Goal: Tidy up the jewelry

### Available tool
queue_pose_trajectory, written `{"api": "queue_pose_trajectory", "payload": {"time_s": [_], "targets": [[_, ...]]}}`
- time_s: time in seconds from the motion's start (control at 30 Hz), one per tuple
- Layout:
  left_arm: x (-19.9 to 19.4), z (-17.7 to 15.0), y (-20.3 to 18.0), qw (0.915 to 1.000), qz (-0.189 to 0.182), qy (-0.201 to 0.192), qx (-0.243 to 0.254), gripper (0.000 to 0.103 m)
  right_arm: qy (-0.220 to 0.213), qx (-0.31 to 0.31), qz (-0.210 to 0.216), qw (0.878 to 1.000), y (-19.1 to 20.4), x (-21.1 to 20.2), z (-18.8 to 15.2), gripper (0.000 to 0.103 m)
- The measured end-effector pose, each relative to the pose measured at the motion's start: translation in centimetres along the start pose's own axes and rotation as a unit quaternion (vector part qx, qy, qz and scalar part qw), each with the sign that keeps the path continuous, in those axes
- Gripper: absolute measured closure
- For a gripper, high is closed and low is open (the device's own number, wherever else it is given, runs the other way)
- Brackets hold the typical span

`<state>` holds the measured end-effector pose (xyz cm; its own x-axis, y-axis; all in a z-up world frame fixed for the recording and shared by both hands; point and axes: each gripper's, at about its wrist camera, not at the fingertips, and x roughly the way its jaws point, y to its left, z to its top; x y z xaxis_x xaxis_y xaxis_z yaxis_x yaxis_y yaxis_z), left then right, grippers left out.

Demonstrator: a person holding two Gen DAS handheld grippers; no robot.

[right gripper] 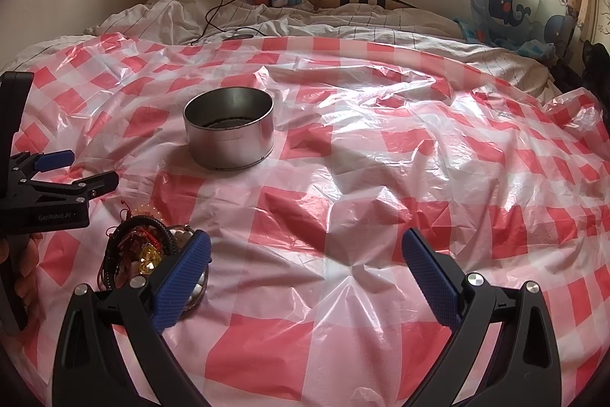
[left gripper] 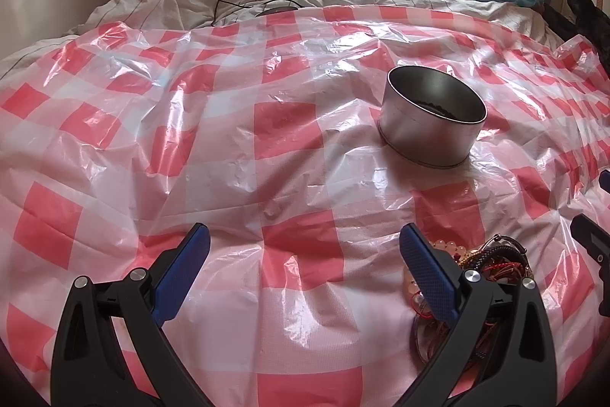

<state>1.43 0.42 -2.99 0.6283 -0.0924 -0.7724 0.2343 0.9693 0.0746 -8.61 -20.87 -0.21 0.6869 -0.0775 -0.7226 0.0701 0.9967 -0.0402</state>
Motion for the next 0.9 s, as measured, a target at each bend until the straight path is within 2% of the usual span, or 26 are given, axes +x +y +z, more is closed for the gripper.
{"api": "queue_pose_trajectory", "payload": {"time_s": [0.73,0.83,0.9], "targets": [[-0.3,-0.2,-0.6,0.9999,-0.013,0.001,0.006,0.007,0.001,0.000,0.000,1.000,0.2,-0.1,-0.1,0.007],[-0.4,-0.2,-0.8,0.9996,-0.026,0.006,0.006,0.007,0.000,-0.002,0.002,1.000,0.4,-0.1,-0.1,0.007],[-0.5,-0.3,-0.6,0.9982,-0.059,0.010,0.001,0.007,-0.002,-0.005,0.006,1.000,0.7,-0.2,-0.2,0.007]]}}
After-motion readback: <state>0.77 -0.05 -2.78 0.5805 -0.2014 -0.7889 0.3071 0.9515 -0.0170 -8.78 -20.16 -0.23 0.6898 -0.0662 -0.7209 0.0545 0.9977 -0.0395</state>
